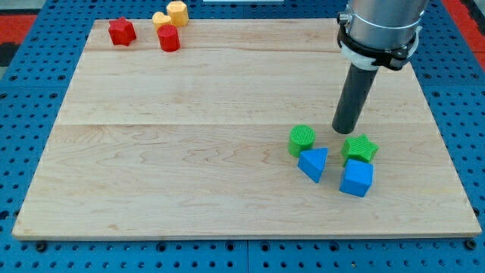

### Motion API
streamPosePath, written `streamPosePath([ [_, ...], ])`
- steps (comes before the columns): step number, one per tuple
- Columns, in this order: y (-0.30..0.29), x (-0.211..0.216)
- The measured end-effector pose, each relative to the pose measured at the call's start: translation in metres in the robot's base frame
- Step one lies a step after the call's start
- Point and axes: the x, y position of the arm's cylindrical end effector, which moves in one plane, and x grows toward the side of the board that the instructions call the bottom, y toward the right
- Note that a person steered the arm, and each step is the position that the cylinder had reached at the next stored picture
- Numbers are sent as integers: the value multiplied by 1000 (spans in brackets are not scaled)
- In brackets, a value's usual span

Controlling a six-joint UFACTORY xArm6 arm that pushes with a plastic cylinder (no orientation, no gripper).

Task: Move green star into blue triangle

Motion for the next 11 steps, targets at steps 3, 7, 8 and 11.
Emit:
streamPosePath([
  [3, 0, 3],
  [7, -168, -30],
  [8, -169, -30],
  [11, 79, 18],
])
